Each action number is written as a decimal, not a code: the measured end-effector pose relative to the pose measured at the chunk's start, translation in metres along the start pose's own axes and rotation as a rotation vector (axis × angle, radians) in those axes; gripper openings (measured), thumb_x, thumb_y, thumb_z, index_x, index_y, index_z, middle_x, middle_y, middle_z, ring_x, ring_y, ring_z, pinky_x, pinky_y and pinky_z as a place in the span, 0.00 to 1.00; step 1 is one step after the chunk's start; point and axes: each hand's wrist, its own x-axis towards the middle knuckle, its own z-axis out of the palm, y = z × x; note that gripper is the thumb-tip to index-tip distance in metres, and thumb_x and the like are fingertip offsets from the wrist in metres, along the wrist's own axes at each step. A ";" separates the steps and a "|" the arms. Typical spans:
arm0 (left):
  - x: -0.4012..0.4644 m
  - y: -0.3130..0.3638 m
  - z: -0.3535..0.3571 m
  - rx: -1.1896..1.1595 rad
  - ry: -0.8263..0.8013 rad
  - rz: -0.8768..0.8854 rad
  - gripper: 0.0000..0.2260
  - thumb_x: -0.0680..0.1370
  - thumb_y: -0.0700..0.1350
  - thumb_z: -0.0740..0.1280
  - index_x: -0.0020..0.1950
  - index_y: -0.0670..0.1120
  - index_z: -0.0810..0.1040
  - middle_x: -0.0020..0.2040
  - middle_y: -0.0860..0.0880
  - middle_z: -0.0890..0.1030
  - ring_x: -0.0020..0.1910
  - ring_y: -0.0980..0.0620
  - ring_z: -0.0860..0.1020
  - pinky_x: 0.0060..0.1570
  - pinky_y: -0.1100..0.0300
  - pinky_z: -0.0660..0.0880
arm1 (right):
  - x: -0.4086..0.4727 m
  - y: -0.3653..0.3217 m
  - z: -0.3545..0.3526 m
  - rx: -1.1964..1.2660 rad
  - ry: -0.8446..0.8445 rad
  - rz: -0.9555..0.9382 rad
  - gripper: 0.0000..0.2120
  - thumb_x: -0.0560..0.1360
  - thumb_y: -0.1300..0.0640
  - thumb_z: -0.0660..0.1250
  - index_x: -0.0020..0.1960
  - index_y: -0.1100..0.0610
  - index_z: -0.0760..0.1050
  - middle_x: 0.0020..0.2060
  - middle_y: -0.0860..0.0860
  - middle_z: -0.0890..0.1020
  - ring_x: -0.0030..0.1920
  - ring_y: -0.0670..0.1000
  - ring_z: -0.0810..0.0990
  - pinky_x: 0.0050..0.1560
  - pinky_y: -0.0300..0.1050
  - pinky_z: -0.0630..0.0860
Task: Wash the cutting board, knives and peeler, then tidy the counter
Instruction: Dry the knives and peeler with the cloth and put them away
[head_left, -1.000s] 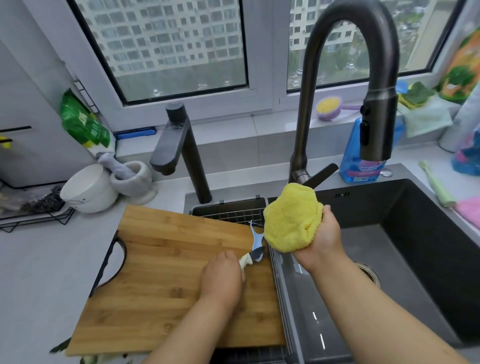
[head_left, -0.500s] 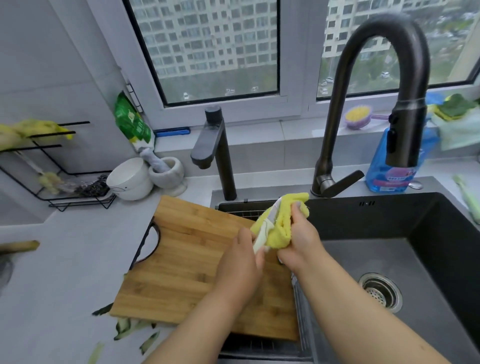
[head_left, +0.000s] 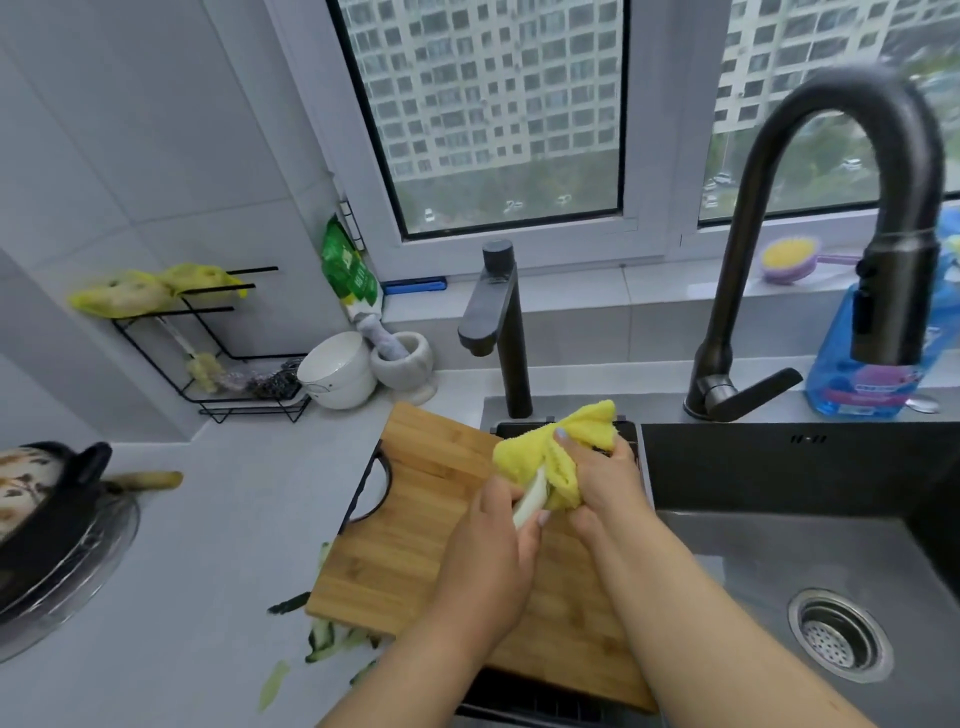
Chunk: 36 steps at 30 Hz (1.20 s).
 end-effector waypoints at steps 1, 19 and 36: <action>-0.002 -0.003 -0.005 0.000 0.000 -0.006 0.08 0.81 0.54 0.60 0.55 0.52 0.67 0.47 0.55 0.75 0.42 0.57 0.74 0.38 0.60 0.71 | 0.000 0.000 0.002 0.004 -0.002 -0.002 0.26 0.72 0.62 0.73 0.67 0.50 0.70 0.55 0.57 0.79 0.52 0.61 0.81 0.49 0.65 0.79; -0.030 -0.044 -0.058 -0.047 0.113 -0.098 0.08 0.79 0.53 0.64 0.51 0.57 0.65 0.44 0.58 0.76 0.42 0.60 0.75 0.41 0.59 0.75 | -0.041 0.043 0.063 -0.071 -0.151 -0.019 0.11 0.75 0.58 0.70 0.54 0.48 0.72 0.53 0.53 0.81 0.54 0.57 0.81 0.58 0.60 0.77; -0.053 -0.091 -0.109 -0.695 0.337 -0.704 0.18 0.81 0.54 0.60 0.39 0.44 0.75 0.30 0.49 0.72 0.28 0.53 0.68 0.29 0.58 0.65 | -0.046 0.053 0.089 -0.790 -0.119 -0.257 0.21 0.81 0.49 0.58 0.73 0.52 0.64 0.66 0.53 0.72 0.62 0.57 0.72 0.57 0.45 0.66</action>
